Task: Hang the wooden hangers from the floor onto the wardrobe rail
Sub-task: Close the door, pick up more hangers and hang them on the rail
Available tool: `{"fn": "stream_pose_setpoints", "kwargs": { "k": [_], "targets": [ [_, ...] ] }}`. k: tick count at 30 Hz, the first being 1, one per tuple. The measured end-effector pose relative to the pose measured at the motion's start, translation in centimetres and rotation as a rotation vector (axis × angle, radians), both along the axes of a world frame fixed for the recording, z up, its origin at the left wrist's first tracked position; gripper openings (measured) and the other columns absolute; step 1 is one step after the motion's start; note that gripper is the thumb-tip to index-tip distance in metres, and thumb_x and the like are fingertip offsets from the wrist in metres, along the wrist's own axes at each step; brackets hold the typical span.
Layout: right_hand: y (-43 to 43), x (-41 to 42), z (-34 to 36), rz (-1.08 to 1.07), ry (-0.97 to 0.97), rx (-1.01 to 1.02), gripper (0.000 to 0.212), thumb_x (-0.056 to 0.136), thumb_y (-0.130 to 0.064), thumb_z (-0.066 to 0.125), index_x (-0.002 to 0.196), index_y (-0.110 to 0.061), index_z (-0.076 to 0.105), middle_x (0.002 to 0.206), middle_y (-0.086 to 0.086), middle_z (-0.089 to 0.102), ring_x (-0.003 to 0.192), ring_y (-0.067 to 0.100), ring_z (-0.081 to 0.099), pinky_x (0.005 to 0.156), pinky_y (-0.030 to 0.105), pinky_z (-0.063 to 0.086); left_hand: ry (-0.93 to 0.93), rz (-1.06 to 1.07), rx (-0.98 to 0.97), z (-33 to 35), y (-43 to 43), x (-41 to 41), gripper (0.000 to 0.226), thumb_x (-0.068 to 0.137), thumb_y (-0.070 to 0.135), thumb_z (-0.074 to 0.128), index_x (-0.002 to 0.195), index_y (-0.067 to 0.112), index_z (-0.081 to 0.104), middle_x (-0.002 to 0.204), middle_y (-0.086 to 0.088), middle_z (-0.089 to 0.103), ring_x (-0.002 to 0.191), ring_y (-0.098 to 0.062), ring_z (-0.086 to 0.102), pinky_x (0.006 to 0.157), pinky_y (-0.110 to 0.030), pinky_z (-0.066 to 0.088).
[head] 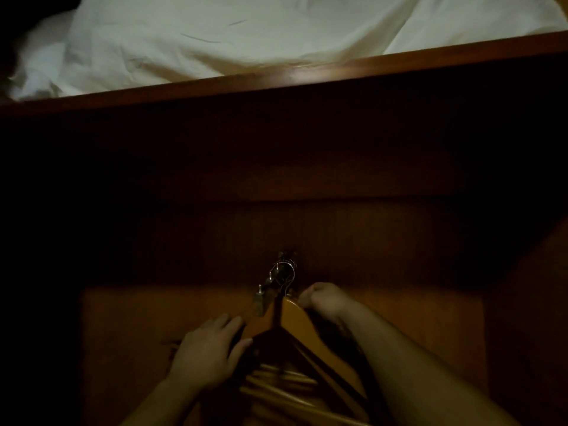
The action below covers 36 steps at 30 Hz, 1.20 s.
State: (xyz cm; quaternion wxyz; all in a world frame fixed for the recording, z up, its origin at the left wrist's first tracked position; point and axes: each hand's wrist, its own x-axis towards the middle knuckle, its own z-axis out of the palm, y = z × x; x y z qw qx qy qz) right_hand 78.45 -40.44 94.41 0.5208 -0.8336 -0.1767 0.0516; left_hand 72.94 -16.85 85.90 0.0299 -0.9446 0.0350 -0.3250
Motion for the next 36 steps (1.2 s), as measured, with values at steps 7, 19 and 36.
{"fn": "stream_pose_setpoints", "kwargs": {
  "k": [7,19,36],
  "targets": [
    [0.3,-0.3,0.0,0.054,0.374,0.165,0.022,0.097,-0.019,0.060,0.119,-0.015,0.063,0.077,0.001,0.071,0.058,0.009,0.066,0.048,0.022,0.052,0.022,0.009,-0.008,0.4,0.7,-0.7,0.054,0.093,0.068,0.019,0.128,0.036,0.046,0.113,0.014,0.050,0.103,-0.007,0.051,0.081,-0.027,0.048],
    [0.4,0.1,-0.3,-0.063,-0.167,-0.069,0.009,0.094,-0.022,0.067,0.095,-0.017,0.074,0.090,-0.008,0.068,0.086,0.006,0.061,0.066,0.021,0.042,0.081,0.041,-0.033,0.7,0.4,-0.7,0.069,0.080,0.076,0.010,0.126,0.038,0.047,0.114,0.014,0.050,0.104,-0.007,0.051,0.085,-0.029,0.050],
    [-1.5,-2.8,-3.0,-0.206,-0.538,-0.470,0.027,0.095,-0.040,0.064,0.115,-0.025,0.057,0.097,-0.008,0.057,0.088,0.012,0.059,0.070,0.025,0.047,0.123,0.030,-0.313,1.5,-1.1,-0.2,0.043,0.089,0.064,0.054,0.122,0.036,0.049,0.117,0.013,0.056,0.102,-0.006,0.055,0.088,-0.030,0.050]
  ]
}}
